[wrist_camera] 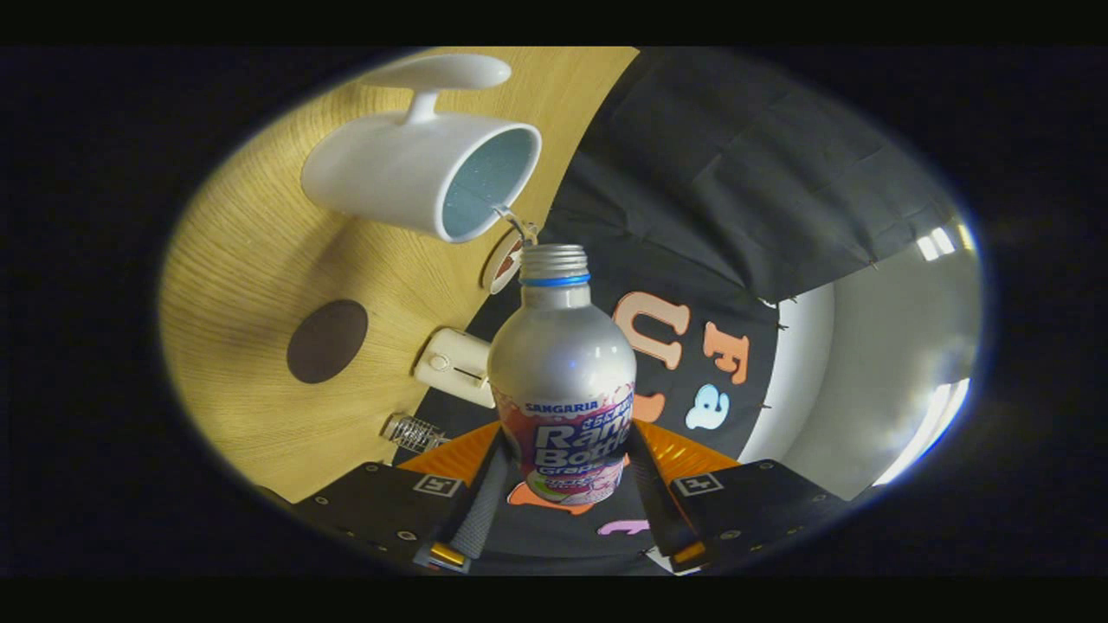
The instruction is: Take the bottle from table, then pour the juice into the cup, finally place the bottle on the coaster
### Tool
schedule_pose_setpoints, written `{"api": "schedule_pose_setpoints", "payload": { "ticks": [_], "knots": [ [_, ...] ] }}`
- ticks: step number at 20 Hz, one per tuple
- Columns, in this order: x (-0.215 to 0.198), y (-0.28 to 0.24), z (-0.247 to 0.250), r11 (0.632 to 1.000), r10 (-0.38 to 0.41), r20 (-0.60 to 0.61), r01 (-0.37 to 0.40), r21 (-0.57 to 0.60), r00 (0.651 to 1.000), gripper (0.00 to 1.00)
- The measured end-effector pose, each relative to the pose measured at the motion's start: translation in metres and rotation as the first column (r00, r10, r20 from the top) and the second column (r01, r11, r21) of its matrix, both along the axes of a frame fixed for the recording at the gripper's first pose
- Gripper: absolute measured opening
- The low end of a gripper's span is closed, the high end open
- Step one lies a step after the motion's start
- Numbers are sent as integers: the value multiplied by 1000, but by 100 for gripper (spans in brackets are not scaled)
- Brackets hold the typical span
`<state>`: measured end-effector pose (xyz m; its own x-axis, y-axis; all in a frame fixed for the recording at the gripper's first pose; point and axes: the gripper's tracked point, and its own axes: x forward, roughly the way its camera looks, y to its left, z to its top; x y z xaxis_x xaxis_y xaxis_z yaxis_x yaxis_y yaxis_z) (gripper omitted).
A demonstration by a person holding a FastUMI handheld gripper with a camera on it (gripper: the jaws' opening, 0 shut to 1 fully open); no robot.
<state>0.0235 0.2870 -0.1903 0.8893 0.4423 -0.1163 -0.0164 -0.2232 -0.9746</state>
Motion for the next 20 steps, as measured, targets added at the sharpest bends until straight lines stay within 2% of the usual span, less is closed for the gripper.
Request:
{"api": "schedule_pose_setpoints", "payload": {
  "ticks": [15,20],
  "knots": [
    [-2,10,22,996,83,118,-81,-22,989,73],
    [-3,8,20,996,88,127,-85,-27,988,73]
  ]
}}
